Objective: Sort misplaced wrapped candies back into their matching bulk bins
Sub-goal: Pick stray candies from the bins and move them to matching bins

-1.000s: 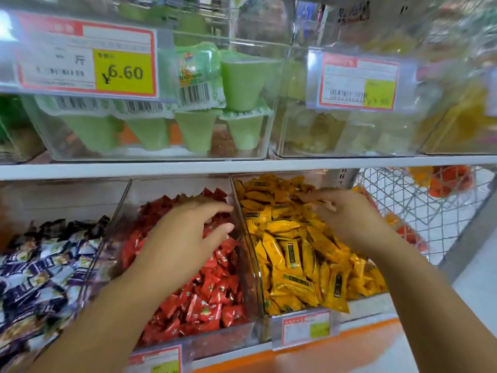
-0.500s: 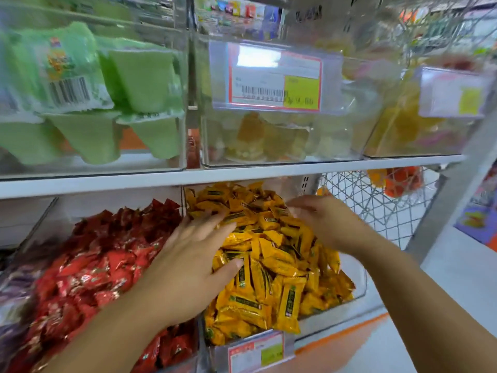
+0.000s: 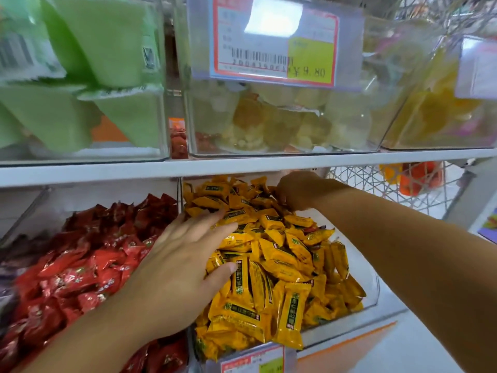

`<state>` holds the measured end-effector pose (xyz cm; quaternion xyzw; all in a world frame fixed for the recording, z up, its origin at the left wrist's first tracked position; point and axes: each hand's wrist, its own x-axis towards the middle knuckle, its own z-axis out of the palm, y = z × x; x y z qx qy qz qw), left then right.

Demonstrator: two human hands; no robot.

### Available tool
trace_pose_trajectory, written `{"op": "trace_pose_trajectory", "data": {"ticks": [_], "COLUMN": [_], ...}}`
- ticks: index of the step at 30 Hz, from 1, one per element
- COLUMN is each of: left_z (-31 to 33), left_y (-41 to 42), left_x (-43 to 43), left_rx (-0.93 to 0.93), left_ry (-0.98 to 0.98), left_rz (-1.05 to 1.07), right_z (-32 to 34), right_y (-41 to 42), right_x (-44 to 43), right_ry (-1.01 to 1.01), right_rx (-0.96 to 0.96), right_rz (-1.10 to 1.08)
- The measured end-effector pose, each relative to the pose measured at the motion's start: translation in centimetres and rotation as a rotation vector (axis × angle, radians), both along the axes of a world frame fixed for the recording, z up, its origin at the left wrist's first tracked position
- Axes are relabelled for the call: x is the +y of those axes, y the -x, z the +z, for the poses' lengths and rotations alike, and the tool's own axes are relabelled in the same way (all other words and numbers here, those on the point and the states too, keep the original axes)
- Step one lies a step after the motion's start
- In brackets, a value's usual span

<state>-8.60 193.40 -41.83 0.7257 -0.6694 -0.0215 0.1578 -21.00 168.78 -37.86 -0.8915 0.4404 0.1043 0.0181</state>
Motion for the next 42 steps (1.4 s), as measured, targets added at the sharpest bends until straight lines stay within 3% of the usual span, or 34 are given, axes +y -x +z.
{"op": "trace_pose_trajectory", "data": {"ticks": [2,7,10,15,19,21,23,26,30,33,42], "left_z": [0.1,0.4,0.3,0.3,0.2,0.1,0.1,0.1,0.3,0.4,0.7], "left_y": [0.1,0.3,0.3,0.4,0.5,0.6,0.6,0.7,0.8,0.7,0.8], "left_x": [0.0,0.0,0.0,0.2,0.1,0.0,-0.1,-0.1,0.0,0.0,0.2], "left_rx": [-0.011,0.003,0.023,0.068,0.128,0.162,0.173,0.148,0.128,0.121,0.137], "left_ry": [-0.001,-0.012,0.003,0.036,0.078,0.098,0.096,0.086,0.053,0.050,0.059], "left_rz": [0.008,0.005,0.000,0.007,0.016,0.027,0.044,0.045,0.055,0.051,0.037], "right_z": [-0.8,-0.7,0.5,1.8,3.0,3.6,3.7,4.0,3.0,2.3,0.0], "right_y": [0.1,0.9,2.5,4.8,4.8,4.6,4.4,5.2,6.6,7.0,8.7], "right_x": [0.2,0.0,-0.4,1.1,4.9,6.5,6.9,5.5,4.5,4.4,3.7], "right_ry": [0.108,0.140,0.015,-0.334,-0.311,-0.403,-0.417,-0.060,0.002,-0.018,0.129], "right_rx": [-0.034,-0.120,-0.261,-0.769,-0.797,-0.840,-0.777,-0.291,0.103,0.129,-0.146], "right_rz": [0.039,0.126,0.051,-0.090,-0.013,0.038,0.052,0.112,0.154,0.148,0.172]}}
